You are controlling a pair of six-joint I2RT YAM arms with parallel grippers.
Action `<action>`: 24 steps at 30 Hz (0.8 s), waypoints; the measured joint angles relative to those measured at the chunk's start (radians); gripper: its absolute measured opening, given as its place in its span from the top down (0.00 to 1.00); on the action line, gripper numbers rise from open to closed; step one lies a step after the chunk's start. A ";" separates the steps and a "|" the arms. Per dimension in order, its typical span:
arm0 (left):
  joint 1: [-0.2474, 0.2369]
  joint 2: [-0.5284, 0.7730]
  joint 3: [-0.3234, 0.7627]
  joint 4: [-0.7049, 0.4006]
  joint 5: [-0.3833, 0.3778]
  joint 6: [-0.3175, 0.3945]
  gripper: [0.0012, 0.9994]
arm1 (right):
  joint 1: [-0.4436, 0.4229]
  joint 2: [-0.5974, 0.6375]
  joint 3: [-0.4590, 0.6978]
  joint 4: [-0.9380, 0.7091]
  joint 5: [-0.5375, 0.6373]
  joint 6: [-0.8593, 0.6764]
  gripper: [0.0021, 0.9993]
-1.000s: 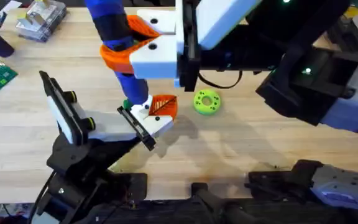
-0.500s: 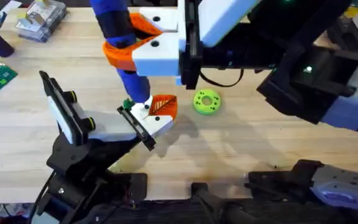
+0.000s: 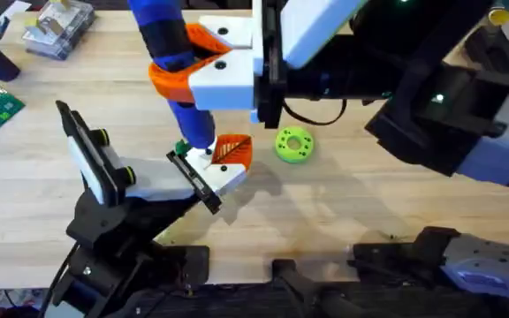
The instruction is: Pick up the gripper from the table and insert it into the empty holder that is missing its gripper. Then pick up a screw, insert it into the mounting hole, and use the screwdriver to tighten it. Finally, clean up the table by picking up the vegetable and placing it into the bucket.
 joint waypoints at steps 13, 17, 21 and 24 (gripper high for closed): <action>0.000 0.000 0.000 0.000 0.000 -0.003 0.99 | -0.012 0.000 0.002 -0.010 0.000 0.000 0.95; 0.000 0.000 0.000 0.000 0.000 -0.003 0.99 | -0.019 0.000 0.003 -0.026 0.000 0.000 0.95; 0.000 0.000 0.000 0.000 0.000 -0.003 0.99 | -0.019 0.000 0.003 -0.028 0.000 0.000 0.95; 0.000 0.000 0.000 0.000 0.000 -0.003 0.99 | -0.019 0.000 0.003 -0.026 0.000 0.001 0.95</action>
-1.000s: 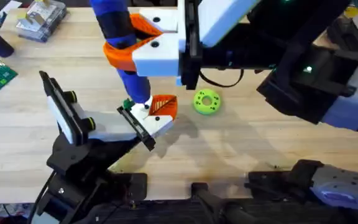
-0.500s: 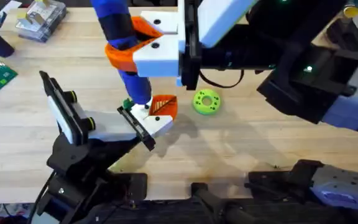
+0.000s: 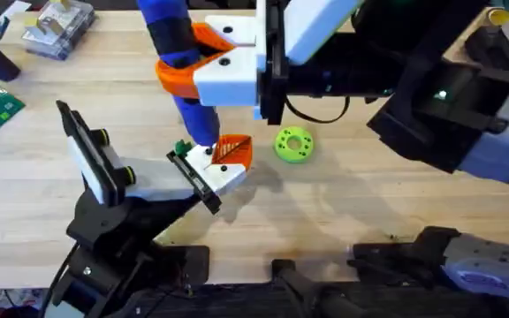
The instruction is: Pick up the gripper from the table and insert it into the empty holder that is missing its gripper. Then pick up a screw, insert it into the mounting hole, and use the screwdriver to tighten it. Finally, clean up the table by picking up the vegetable and placing it into the bucket.
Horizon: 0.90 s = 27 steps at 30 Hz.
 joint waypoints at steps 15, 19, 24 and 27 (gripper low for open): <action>0.000 0.000 0.000 0.000 -0.002 0.000 0.99 | 0.000 -0.015 0.000 0.032 0.000 0.018 0.95; 0.000 0.000 0.000 0.000 -0.002 0.000 0.99 | 0.000 -0.029 0.000 0.055 0.000 0.018 0.95; 0.000 0.000 0.000 0.000 -0.002 0.000 0.99 | 0.000 -0.030 0.000 0.047 0.000 0.018 0.95; 0.000 0.000 0.000 0.000 -0.003 0.000 0.99 | 0.000 -0.030 0.000 0.047 0.000 0.018 0.95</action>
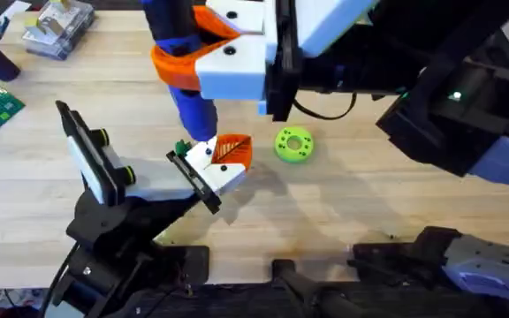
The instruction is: Pick up the gripper from the table and insert it into the empty holder that is missing its gripper. Then pick up a screw, insert it into the mounting hole, and use the screwdriver to tighten it. Finally, clean up the table by picking up the vegetable and placing it into the bucket.
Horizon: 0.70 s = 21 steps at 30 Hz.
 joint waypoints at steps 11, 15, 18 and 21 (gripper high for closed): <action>0.000 0.000 0.000 0.000 0.000 0.000 0.99 | 0.000 0.000 0.000 -0.023 0.000 0.000 0.95; 0.000 0.000 0.000 0.000 0.000 0.000 0.99 | 0.000 0.000 0.000 -0.023 0.000 0.000 0.95; 0.000 0.000 0.000 0.000 0.000 0.000 0.99 | 0.002 0.000 0.000 -0.024 0.000 0.000 0.95; 0.000 0.000 0.000 0.000 0.000 0.000 0.99 | 0.006 0.000 0.000 -0.024 0.000 0.000 0.95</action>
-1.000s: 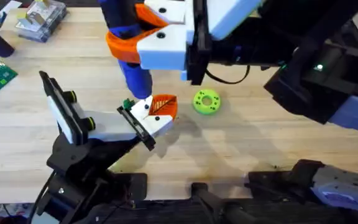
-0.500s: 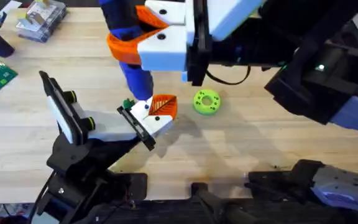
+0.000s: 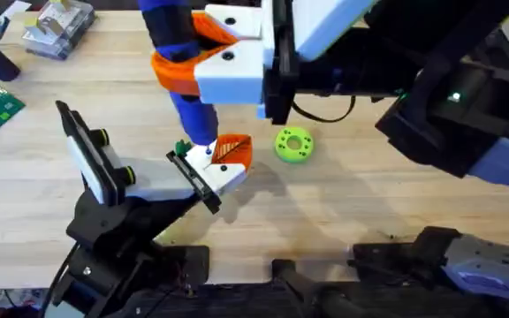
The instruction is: Pick up the gripper from the table and insert it into the empty holder that is missing its gripper. Then pick up a screw, insert it into the mounting hole, and use the screwdriver to tighten it. Finally, clean up the table by picking up the vegetable and placing it into the bucket.
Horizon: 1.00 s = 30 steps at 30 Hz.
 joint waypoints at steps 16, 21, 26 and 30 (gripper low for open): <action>0.000 0.000 0.000 0.000 0.000 0.000 0.99 | 0.001 0.031 0.000 -0.007 0.000 0.000 0.95; 0.000 0.000 0.000 -0.001 0.000 0.000 0.99 | 0.002 0.031 0.001 -0.026 0.001 0.000 0.95; 0.000 0.000 0.000 -0.001 0.000 0.000 0.99 | 0.002 0.031 0.002 -0.030 0.001 0.000 0.95; 0.000 0.000 0.000 -0.001 0.000 0.000 0.99 | 0.002 0.031 0.002 -0.030 0.001 0.000 0.95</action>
